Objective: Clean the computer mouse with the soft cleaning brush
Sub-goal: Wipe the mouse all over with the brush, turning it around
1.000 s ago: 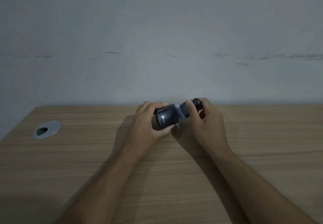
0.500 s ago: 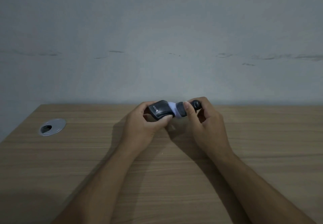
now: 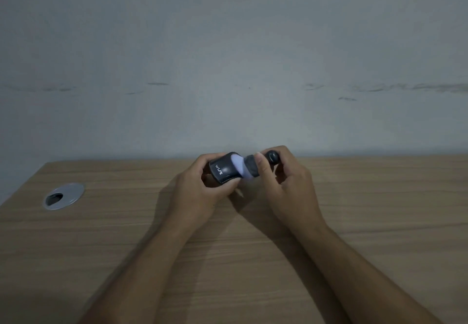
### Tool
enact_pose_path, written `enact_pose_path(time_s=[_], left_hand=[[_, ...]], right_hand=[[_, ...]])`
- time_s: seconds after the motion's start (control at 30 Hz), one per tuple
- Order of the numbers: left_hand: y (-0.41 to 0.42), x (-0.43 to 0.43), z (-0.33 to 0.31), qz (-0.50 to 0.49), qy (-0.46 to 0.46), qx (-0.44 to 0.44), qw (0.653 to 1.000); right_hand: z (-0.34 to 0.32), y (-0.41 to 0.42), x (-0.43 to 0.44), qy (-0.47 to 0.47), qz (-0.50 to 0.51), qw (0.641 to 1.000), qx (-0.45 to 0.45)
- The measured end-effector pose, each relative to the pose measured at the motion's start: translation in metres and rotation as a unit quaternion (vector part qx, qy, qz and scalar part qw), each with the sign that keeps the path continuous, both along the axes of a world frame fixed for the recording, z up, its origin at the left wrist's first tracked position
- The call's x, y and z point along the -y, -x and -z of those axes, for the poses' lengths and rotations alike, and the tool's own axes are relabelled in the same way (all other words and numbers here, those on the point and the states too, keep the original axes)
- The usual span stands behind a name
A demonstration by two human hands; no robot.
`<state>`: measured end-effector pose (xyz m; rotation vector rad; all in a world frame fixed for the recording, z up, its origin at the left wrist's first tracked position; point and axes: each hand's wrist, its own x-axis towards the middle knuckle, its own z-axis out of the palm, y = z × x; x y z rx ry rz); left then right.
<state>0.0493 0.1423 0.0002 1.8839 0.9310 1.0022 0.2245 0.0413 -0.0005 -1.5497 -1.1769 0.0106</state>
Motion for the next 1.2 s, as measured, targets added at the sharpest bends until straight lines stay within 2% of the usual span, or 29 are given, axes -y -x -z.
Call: enact_pose_path(time_s=[0.13, 0.23, 0.33, 0.43, 0.53, 0.77, 0.83, 0.97, 1.07, 1.2], left_hand=[[-0.001, 0.005, -0.002, 0.039, 0.007, -0.003, 0.999], [-0.003, 0.009, -0.005, 0.035, -0.018, -0.04, 0.998], [-0.004, 0.007, -0.004, 0.019, -0.023, -0.062, 0.998], [-0.006, 0.006, -0.004, 0.019, -0.023, -0.087, 0.996], [-0.004, 0.004, -0.003, 0.022, -0.015, -0.071, 0.997], [-0.002, 0.005, -0.006, 0.067, 0.007, -0.025, 0.997], [-0.002, 0.005, -0.006, 0.065, 0.005, -0.017, 0.998], [-0.004, 0.006, -0.007, 0.046, -0.016, -0.035, 0.998], [-0.004, 0.004, -0.005, 0.044, -0.019, -0.025, 0.999], [-0.005, 0.001, -0.002, 0.05, -0.028, 0.021, 0.998]], right_hand=[[0.008, -0.019, -0.006, 0.052, 0.06, 0.995, -0.055], [-0.001, -0.013, -0.004, -0.007, 0.071, 0.993, -0.093], [-0.011, -0.001, -0.001, -0.063, 0.029, 0.995, -0.075], [-0.008, 0.01, -0.002, -0.031, -0.037, 0.997, -0.067], [-0.001, 0.014, -0.006, 0.015, -0.038, 0.995, -0.092], [0.004, -0.013, -0.007, 0.053, 0.068, 0.99, -0.112], [0.001, -0.013, -0.006, 0.034, 0.082, 0.988, -0.125], [-0.011, 0.001, -0.001, -0.038, 0.017, 0.995, -0.091], [-0.007, 0.012, -0.003, -0.018, -0.017, 0.997, -0.071], [-0.002, 0.001, -0.004, 0.025, 0.034, 0.997, -0.07]])
